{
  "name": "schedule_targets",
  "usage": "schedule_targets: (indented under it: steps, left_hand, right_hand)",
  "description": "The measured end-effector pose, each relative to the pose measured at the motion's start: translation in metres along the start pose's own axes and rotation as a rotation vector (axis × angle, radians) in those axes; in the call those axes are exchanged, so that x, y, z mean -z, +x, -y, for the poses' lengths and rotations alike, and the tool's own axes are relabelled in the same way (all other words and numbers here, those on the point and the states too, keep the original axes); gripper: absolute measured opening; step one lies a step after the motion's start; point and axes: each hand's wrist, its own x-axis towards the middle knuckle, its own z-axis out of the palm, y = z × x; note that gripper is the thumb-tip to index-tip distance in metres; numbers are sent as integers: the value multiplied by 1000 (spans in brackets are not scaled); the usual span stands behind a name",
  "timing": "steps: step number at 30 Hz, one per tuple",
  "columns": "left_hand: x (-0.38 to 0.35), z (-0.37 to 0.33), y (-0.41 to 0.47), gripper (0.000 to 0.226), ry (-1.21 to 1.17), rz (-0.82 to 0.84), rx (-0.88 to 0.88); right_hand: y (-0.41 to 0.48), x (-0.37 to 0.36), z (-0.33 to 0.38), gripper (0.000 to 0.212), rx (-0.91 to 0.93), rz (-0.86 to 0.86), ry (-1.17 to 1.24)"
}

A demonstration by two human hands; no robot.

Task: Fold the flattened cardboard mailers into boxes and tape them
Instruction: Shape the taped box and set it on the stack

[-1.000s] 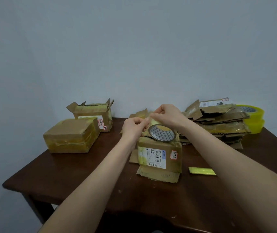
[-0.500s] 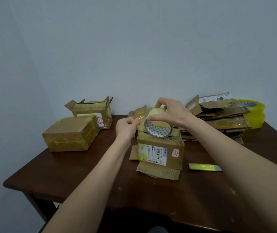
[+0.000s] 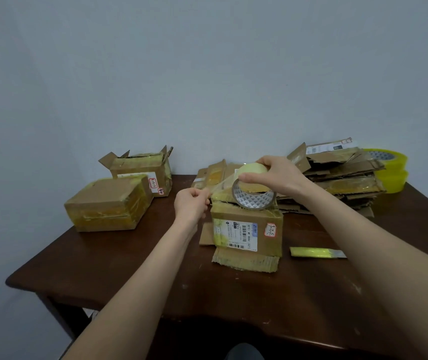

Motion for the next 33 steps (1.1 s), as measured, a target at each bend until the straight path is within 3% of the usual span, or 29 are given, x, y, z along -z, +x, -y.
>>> schedule_targets:
  steps: [4,8,10,13,15,17,19,21,23,29,33]
  left_hand:
    - [-6,2,-1,32,75,-23,-19]
    - [0,8,4,35,150,-84,-24]
    - [1,14,4,35,227,-19,-9]
    - [1,18,4,16,499,94,-1]
    - [6,17,3,34,599,29,-126]
    - [8,9,-2,42,453,-36,-326]
    - [3,1,-10,56,406,120,-415]
    - [-8,-1,-18,91,520,292,-384]
    - [-16,2,-21,111,523,362,-292]
    - [-9,5,-13,137,510,333,-296]
    - [12,4,-3,135,657,377,-348]
  right_hand:
    - [-9,-1,-9,58,-12,-9,200]
    - [-9,-9,0,57,24,-18,201]
    - [-8,-12,6,58,37,-31,148]
    - [-6,-15,7,58,41,-38,117]
    - [-6,-16,3,59,43,-33,129]
    - [-7,-15,-1,63,51,-27,135]
    - [-10,-16,-4,66,49,-29,174]
    - [-14,-18,-8,64,20,-30,259]
    - [-20,-22,-13,62,-40,-26,383]
    - [-27,-32,-14,58,-145,-72,722]
    - [-26,-44,-12,50,-125,-46,739]
